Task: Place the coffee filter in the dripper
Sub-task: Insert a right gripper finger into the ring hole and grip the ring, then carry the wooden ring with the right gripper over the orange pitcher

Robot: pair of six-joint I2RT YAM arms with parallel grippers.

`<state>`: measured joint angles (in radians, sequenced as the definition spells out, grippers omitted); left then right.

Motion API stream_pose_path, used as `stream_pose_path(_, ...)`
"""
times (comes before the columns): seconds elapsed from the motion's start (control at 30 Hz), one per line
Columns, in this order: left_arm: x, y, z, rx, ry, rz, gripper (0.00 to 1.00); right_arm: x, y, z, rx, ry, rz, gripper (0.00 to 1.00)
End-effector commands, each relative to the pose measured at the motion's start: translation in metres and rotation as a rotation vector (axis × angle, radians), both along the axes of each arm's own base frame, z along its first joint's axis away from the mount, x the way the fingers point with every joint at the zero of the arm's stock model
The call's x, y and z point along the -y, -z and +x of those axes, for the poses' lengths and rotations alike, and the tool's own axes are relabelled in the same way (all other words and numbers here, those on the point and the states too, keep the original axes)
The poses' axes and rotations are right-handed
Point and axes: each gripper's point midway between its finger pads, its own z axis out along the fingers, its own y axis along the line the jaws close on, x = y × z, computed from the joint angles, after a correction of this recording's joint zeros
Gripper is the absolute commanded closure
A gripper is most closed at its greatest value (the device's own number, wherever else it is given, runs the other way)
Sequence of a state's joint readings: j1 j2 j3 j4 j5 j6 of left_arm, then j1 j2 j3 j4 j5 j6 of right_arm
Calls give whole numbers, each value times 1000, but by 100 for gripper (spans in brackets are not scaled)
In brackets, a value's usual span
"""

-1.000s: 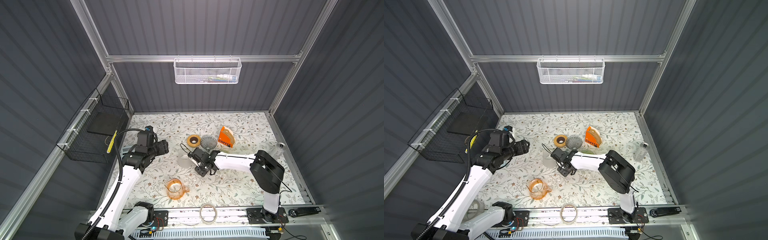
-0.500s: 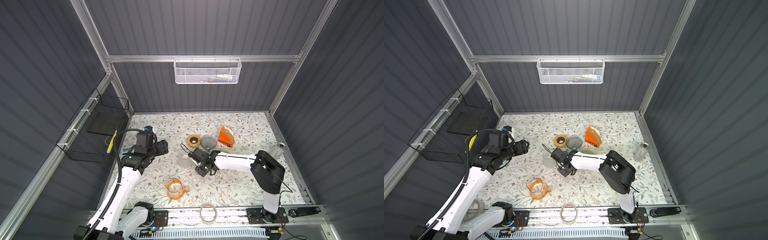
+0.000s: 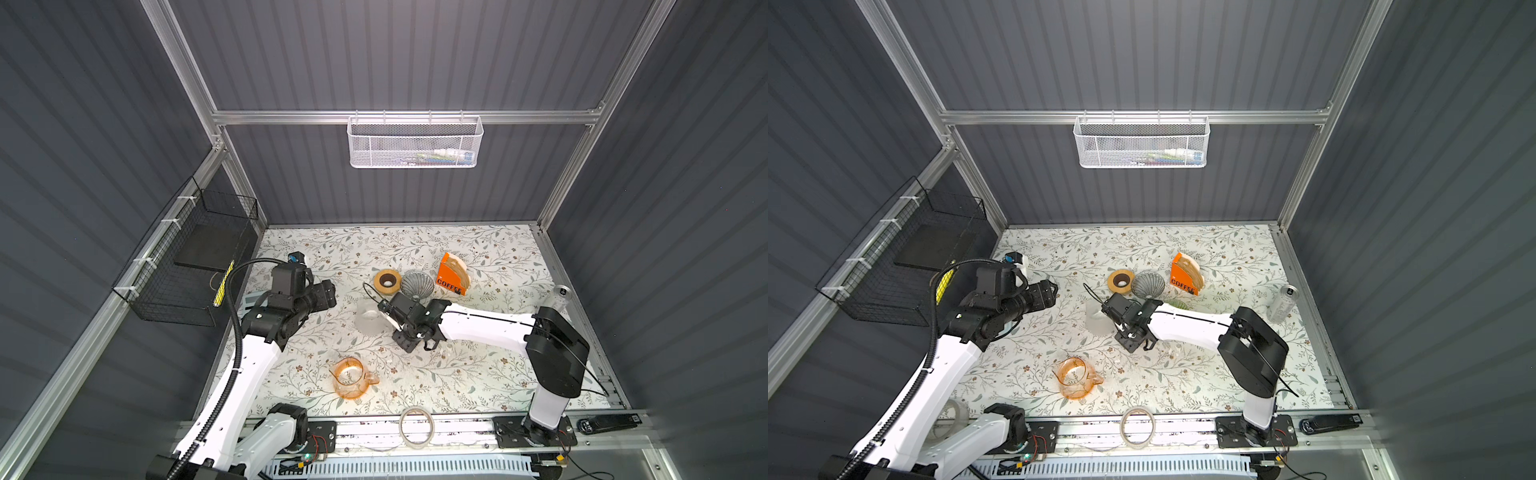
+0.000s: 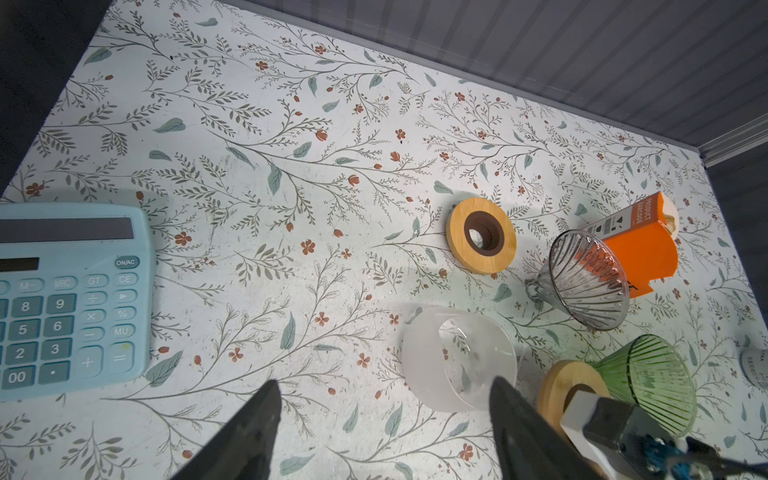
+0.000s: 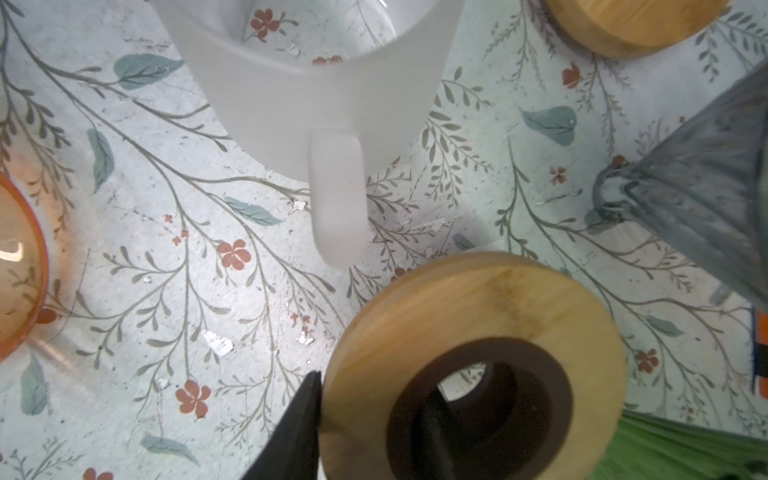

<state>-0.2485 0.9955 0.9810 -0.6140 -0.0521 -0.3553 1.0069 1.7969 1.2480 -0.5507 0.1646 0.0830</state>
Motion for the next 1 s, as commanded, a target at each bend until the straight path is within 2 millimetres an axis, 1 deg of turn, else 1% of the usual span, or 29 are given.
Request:
stream_pose_path(0.0,1,-11,-3,14,2,-6,21,-2,-26,-1,38,2,15,77)
stream_pose_path(0.17,-2,-12,-3,12,-10,1,21,-4,-50,-9,67,-17,35,77)
stream_pose_path(0.3,-4,-13,-3,6,-21,13,21,-9,-72,-19,80,-45,63,77)
stream_pose_path(0.4,-11,-12,-5,-14,-51,40,22,-18,-88,-29,78,-76,95,78)
stream_pose_path(0.57,-22,-8,-10,-58,-101,78,23,-43,-113,-53,77,-172,150,78)
stream_pose_path(0.7,-29,-6,-16,-65,-132,91,23,-63,-118,-74,50,-242,167,78)
stream_pose_path(0.97,-37,5,-27,-115,-159,123,21,-99,-112,-111,-16,-347,185,79)
